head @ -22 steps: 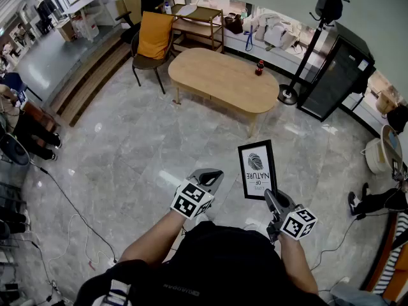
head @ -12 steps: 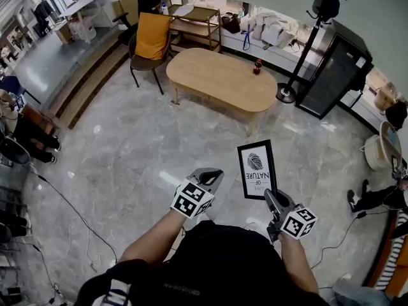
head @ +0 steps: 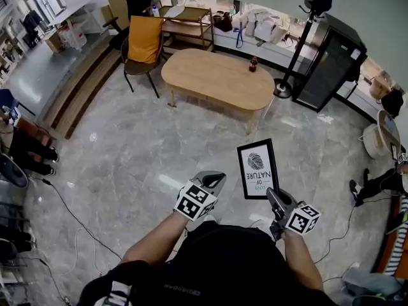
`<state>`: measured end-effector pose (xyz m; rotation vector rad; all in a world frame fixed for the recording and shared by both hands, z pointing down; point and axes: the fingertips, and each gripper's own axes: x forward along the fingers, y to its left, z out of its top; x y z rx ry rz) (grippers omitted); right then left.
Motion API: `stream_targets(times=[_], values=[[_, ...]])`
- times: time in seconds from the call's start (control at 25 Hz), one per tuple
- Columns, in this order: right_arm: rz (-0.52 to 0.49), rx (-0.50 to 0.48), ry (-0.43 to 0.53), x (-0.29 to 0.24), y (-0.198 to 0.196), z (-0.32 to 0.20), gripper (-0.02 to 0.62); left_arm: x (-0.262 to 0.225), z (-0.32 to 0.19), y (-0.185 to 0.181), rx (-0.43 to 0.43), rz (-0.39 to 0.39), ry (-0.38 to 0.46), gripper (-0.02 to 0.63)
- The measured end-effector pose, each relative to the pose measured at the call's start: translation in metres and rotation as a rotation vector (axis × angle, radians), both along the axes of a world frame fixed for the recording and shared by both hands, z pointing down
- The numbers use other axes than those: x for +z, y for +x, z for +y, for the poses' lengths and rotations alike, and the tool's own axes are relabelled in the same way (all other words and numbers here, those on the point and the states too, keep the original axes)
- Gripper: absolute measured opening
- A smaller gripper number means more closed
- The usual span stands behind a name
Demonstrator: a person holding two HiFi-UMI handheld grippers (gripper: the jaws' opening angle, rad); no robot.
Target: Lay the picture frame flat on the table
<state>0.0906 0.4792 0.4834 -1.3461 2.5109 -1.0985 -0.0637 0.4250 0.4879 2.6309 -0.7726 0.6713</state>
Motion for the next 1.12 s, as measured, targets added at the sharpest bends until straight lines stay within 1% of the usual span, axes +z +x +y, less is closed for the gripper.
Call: stream_targets(times=[0.12, 0.24, 0.32, 0.44, 0.6, 0.68, 0.76, 0.88, 1.0, 1.12], values=[[-0.009, -0.015, -0.037, 0.008, -0.022, -0.002, 0.038, 0.006, -0.001, -0.02, -0.002, -0.006, -0.017, 0.005], [-0.009, -0.05, -0.046, 0.008, -0.046, -0.01, 0.038, 0.013, -0.01, -0.044, -0.043, -0.012, -0.042, 0.005], [-0.007, -0.085, -0.048, 0.008, -0.06, -0.017, 0.038, 0.015, -0.016, -0.057, -0.075, -0.002, -0.055, 0.005], [0.001, -0.133, -0.047, 0.013, -0.069, -0.036, 0.038, 0.022, -0.032, -0.066, -0.12, 0.011, -0.063, 0.005], [-0.004, -0.157, -0.054, 0.013, -0.076, -0.073, 0.038, 0.025, -0.056, -0.078, -0.173, 0.016, -0.082, 0.005], [-0.018, -0.16, -0.045, 0.014, -0.072, -0.101, 0.038, 0.024, -0.073, -0.076, -0.179, 0.004, -0.085, 0.005], [-0.036, -0.163, -0.037, 0.018, -0.067, -0.133, 0.038, 0.026, -0.092, -0.074, -0.176, -0.024, -0.084, 0.005], [-0.057, -0.171, -0.022, 0.018, -0.065, -0.183, 0.038, 0.025, -0.135, -0.071, -0.187, -0.054, -0.075, 0.005], [-0.073, -0.184, 0.002, 0.011, -0.053, -0.232, 0.038, 0.013, -0.188, -0.054, -0.208, -0.04, -0.052, 0.005], [-0.073, -0.197, 0.008, 0.008, -0.037, -0.271, 0.038, -0.002, -0.232, -0.032, -0.205, -0.022, -0.033, 0.005]])
